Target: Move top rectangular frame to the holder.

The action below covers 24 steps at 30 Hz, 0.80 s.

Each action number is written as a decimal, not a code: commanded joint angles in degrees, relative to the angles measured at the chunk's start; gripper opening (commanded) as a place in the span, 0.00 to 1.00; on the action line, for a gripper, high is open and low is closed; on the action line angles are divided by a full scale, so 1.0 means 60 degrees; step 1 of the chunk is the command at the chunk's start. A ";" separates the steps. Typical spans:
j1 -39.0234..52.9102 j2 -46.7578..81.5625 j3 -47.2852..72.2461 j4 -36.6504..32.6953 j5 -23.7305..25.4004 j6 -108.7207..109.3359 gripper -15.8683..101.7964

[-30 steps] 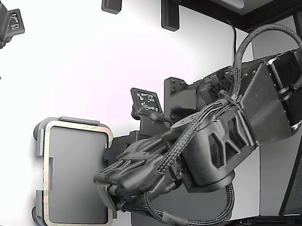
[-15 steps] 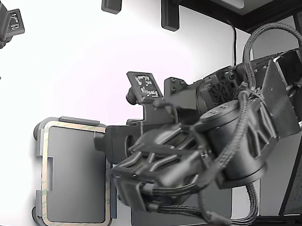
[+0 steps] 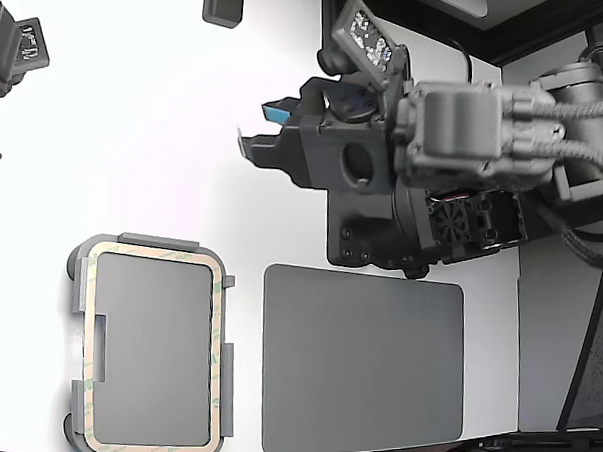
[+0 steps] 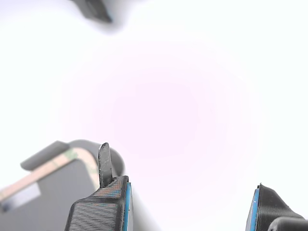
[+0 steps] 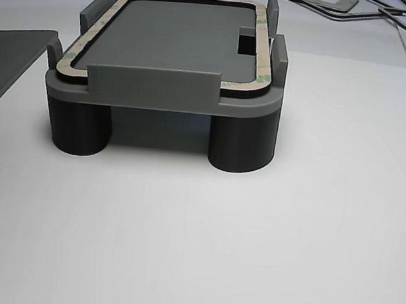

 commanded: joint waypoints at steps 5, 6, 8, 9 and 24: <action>-0.1846 0.3970 0.3545 -0.1934 -0.1274 -0.4468 0.98; -0.1890 0.4365 0.4072 -0.2212 -0.1318 -0.4585 0.98; -0.1934 0.5142 0.5039 -0.2754 -0.1289 -0.4878 0.98; -0.1934 0.5493 0.5449 -0.2871 -0.1260 -0.4937 0.98; -0.1919 0.7661 0.7559 -0.2666 -0.1436 -0.5083 0.98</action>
